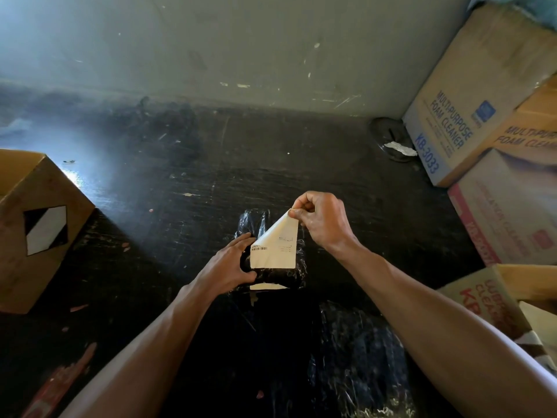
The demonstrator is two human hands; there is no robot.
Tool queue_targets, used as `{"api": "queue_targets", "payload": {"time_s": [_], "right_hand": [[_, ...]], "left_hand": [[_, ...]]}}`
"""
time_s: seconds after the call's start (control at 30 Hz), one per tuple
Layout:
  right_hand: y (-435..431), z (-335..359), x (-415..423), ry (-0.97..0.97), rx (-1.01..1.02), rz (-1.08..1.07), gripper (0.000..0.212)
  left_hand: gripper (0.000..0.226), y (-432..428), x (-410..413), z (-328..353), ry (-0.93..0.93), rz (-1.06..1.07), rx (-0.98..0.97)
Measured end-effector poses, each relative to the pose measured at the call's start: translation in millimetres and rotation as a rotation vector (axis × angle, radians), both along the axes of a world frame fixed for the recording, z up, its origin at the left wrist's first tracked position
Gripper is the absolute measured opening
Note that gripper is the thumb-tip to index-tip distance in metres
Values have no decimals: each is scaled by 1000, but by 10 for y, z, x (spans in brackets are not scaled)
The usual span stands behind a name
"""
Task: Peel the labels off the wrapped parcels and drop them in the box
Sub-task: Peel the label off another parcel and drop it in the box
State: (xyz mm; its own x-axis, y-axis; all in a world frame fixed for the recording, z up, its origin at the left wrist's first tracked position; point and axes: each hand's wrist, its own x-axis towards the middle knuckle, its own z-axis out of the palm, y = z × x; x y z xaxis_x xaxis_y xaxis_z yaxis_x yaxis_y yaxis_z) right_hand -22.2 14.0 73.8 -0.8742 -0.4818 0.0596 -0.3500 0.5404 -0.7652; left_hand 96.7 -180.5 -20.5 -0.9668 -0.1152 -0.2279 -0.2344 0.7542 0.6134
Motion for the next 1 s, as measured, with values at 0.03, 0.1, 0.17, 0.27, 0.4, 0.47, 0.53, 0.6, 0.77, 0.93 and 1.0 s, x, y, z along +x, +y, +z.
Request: {"api": "queue_targets", "payload": {"time_s": [0.03,0.1,0.17,0.27,0.4,0.47,0.53,0.6,0.77,0.93,1.0], "right_hand": [[11,9,16,2,-5,-3,9],[34,34,48,4,-22,-22,12],[60,63,73,-2,-41,-35,16],[101,80,113,-1,-52,-31,14],[130,98,189,0,-74,-22,13],[148,118,221,7,-84,-20,12],[186,139,235,22,-93,-23,13],[232,151,257,33,-99,-23,13],[255,199,311,55,-109,-12,10],[289,225,370,64,-94,-29,11],[352,455,291,147,-150,-129,8]], "left_hand": [[93,-8,-6,-6,-2,-1,-4],[92,-10,-18,-12,-5,-7,-13],[91,-1,-25,-16,-4,-7,-29],[90,12,-26,-25,4,-3,-48],[89,26,-21,-7,8,-14,-61],[88,30,-19,5,8,-21,-63],[88,36,-25,4,9,-26,-59],[87,46,-31,4,12,-18,-51],[88,71,-24,6,7,-8,-43],[89,54,-8,0,1,-9,-26],[90,50,18,-4,1,-30,-22]]}}
